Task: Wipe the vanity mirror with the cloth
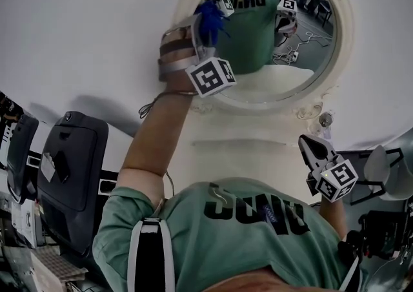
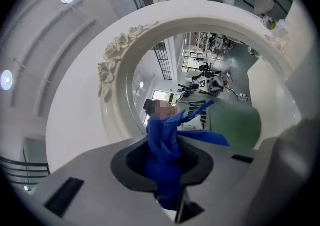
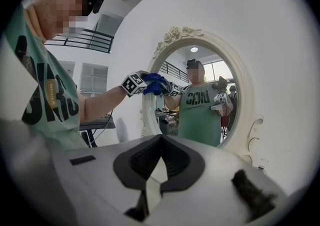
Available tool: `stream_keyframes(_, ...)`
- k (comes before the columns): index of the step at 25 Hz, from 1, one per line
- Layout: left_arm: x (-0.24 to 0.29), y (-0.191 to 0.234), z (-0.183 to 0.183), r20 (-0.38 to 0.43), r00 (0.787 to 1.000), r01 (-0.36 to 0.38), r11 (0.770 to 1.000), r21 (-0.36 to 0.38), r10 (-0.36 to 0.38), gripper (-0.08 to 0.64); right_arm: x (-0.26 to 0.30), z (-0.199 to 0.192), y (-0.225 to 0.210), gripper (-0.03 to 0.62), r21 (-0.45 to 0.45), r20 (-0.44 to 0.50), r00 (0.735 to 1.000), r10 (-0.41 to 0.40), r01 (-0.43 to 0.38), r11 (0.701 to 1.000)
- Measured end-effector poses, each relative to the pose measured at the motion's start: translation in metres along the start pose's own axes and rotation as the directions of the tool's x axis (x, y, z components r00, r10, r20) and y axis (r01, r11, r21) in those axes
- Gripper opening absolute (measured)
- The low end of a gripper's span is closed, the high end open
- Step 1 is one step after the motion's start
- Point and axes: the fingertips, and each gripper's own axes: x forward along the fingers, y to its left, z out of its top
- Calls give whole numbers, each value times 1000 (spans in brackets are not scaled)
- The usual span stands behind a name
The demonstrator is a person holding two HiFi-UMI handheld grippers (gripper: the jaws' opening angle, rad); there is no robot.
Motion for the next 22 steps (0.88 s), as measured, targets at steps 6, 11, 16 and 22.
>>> stream_keyframes(6, 5, -4, -1, -9, 1000, -25, 1000, 8, 25, 77, 8, 1, 1, 5, 4, -8, 1000, 13, -13, 1000)
stream_keyframes(11, 3, -6, 0, -2, 999, -41, 999, 26, 41, 63, 10, -10, -4, 5, 29, -10, 1000, 16, -16, 999)
stream_keyframes(16, -9, -67, 5, 26, 999, 30, 997, 67, -32, 61, 14, -23, -8, 5, 60, -36, 999, 14, -11, 998)
stream_keyframes(22, -42, -192, 17, 75, 970, 216, 962, 167, -230, 63, 12, -30, -18, 5, 79, -56, 998, -4, 9, 997)
